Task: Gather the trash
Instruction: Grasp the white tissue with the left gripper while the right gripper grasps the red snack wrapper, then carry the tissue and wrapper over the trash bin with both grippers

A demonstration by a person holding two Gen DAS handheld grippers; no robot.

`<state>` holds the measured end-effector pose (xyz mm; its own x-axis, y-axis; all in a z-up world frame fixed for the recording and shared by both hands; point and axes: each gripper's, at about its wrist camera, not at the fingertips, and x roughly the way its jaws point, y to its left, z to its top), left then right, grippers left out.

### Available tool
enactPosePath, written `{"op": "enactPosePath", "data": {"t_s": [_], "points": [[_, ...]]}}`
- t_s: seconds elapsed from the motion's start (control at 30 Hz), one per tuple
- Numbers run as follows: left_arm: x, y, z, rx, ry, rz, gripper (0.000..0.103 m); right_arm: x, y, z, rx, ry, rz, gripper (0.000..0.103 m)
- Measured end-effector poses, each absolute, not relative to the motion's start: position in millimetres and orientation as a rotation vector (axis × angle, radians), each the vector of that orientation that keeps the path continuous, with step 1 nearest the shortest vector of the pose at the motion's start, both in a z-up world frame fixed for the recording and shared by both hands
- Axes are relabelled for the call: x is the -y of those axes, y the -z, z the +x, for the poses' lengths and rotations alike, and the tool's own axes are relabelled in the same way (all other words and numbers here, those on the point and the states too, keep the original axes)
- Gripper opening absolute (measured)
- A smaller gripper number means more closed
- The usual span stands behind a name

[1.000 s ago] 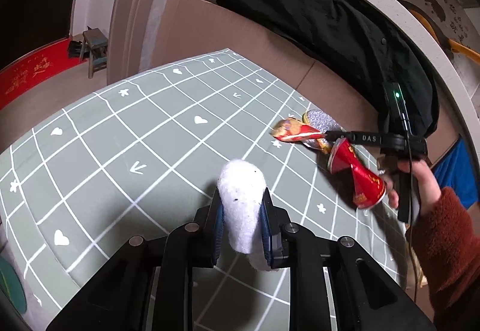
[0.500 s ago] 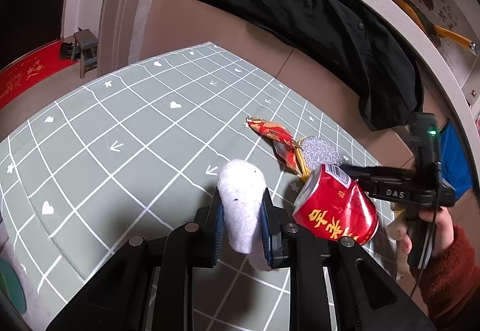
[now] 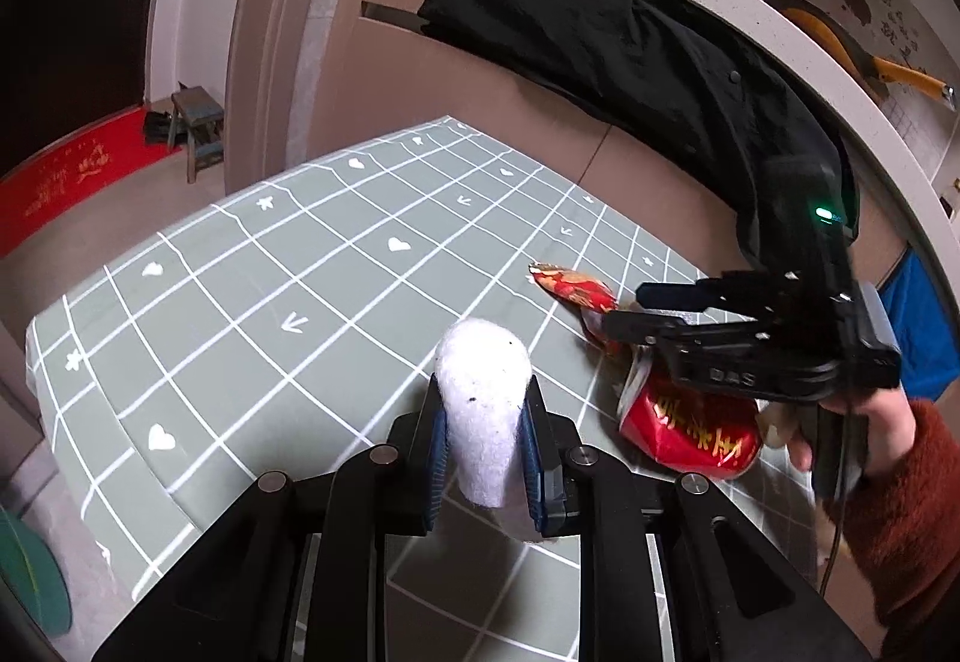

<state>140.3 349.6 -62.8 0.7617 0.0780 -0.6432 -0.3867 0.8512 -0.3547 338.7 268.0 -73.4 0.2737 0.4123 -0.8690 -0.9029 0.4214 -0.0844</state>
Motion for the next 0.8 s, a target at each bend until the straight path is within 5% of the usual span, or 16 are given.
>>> {"op": "enactPosePath", "data": {"t_s": [0.13, 0.27, 0.4, 0.8], "points": [[-356, 67, 142, -0.662, -0.265, -0.509, 0.022, -281, 84, 348, -0.945, -0.950, -0.688, 0.041], [-359, 68, 142, -0.663, -0.268, -0.518, 0.022, -282, 89, 353, -0.972, -0.955, -0.685, 0.020], [-357, 66, 141, -0.658, -0.267, -0.510, 0.022, -274, 78, 354, -0.946, -0.962, -0.622, 0.013], [-318, 38, 144, -0.632, -0.202, -0.449, 0.022, -194, 7, 337, -0.827, -0.959, -0.355, 0.011]]}}
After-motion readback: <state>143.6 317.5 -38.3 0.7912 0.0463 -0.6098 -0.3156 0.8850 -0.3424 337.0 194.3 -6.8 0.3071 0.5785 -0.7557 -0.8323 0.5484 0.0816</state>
